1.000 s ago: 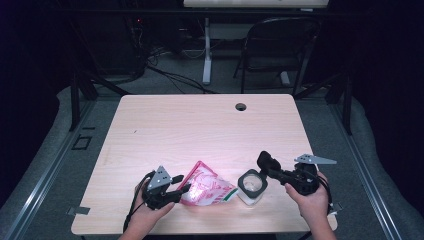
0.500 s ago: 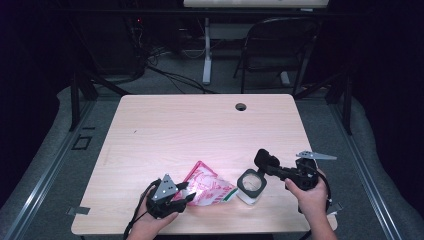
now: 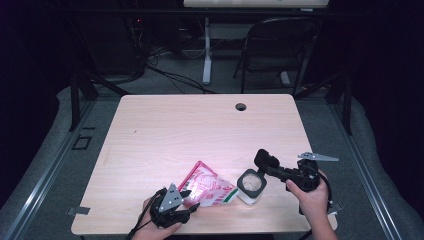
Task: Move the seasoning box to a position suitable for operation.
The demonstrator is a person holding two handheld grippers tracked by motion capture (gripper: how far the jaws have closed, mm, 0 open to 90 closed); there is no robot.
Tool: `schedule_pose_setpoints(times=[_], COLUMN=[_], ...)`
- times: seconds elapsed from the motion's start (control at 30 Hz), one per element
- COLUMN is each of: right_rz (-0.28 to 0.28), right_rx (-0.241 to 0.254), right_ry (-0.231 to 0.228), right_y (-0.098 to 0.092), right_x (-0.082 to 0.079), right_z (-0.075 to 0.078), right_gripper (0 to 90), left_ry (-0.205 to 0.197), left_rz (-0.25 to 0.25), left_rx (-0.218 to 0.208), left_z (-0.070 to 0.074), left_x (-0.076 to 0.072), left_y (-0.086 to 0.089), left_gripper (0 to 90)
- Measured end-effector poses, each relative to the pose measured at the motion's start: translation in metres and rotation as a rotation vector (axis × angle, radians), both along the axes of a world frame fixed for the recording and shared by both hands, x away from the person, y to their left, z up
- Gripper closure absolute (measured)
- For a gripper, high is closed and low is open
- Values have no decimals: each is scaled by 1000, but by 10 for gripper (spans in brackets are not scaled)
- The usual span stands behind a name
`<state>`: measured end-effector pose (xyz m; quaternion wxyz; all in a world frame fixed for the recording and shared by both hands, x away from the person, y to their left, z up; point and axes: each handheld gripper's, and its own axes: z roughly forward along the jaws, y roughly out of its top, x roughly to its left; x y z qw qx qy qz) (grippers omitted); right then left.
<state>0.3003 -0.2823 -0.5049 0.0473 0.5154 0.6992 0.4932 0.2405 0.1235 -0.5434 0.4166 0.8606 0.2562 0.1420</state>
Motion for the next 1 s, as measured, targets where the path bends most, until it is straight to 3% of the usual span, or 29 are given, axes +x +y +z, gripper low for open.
schedule_pose_setpoints(times=[0.13,0.27,0.5,0.57,0.67,0.77,0.9,1.0], right_rz=[2,5,3,2,5,8,6,5], right_rx=[9,-2,-11,-2,-11,-10,-15,-14], right_ry=[-2,-4,-2,-2,-3,-8,-5,-10], right_y=[-1,0,-1,-1,0,-1,0,1], right_x=[-1,-2,-2,-3,-4,-5,-6,-8], right_z=[1,0,-1,-1,-1,-1,-2,-2], right_gripper=[709,705,698,696,695,694,693,692], left_ry=[-3,17,-4,8,-8,-16,-65,-101], left_rz=[-7,-34,-38,-50,-64,-56,-28,-11], left_rx=[33,18,35,45,64,47,99,111], left_z=[-3,-4,-7,-10,-9,-9,-20,-23], left_x=[-3,-4,-5,-3,-9,-8,-4,1], left_y=[-6,-8,-16,-18,-18,-21,-31,-35], left_gripper=[511,479,428,427,423,377,357,355])
